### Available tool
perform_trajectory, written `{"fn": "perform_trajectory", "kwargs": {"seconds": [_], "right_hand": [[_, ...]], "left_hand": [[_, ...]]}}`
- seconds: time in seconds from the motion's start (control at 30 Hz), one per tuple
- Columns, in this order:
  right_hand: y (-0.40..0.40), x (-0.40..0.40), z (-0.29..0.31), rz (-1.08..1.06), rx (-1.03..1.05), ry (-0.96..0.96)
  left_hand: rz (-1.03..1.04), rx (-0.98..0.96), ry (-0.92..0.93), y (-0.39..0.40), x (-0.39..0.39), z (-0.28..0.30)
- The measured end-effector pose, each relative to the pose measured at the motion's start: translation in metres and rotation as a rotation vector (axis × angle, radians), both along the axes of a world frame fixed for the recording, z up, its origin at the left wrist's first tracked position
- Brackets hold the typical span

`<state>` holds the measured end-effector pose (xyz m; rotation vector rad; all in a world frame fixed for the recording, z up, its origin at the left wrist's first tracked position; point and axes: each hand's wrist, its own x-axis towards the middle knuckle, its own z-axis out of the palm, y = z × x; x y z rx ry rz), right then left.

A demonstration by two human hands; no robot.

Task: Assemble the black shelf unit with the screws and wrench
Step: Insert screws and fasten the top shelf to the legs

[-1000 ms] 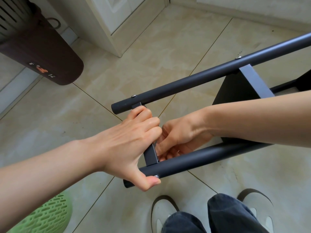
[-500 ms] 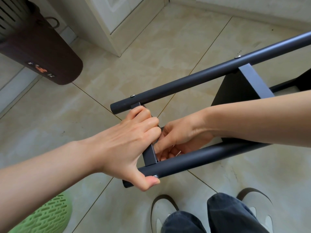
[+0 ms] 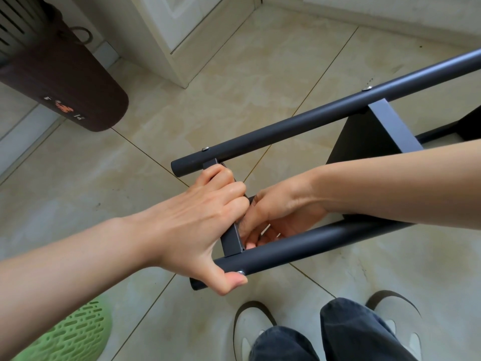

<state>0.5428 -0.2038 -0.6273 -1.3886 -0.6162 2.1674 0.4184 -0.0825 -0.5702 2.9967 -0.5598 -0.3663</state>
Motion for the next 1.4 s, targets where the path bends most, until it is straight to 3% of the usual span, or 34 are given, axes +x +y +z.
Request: {"fn": "perform_trajectory", "kwargs": {"seconds": [0.17,0.7,0.8,0.97,1.07,1.4], "right_hand": [[-0.001,0.002,0.000,0.000,0.018,0.037],[-0.007,0.006,0.014,-0.005,0.079,-0.096],[-0.019,0.012,0.026,0.059,0.083,-0.269],[-0.040,0.011,0.053,0.272,0.226,-0.776],[-0.057,0.006,0.071,0.304,0.306,-0.929],[-0.111,-0.011,0.075,0.310,0.369,-1.311]], "left_hand": [[0.002,0.004,-0.002,0.000,0.001,0.001],[-0.004,0.047,-0.012,0.000,0.000,0.004],[-0.015,0.067,-0.015,0.000,-0.002,0.006],[0.062,0.108,0.083,0.000,-0.015,0.011],[0.149,0.072,0.097,-0.003,-0.028,0.012],[0.820,-0.579,-0.084,-0.034,-0.077,-0.018]]}}
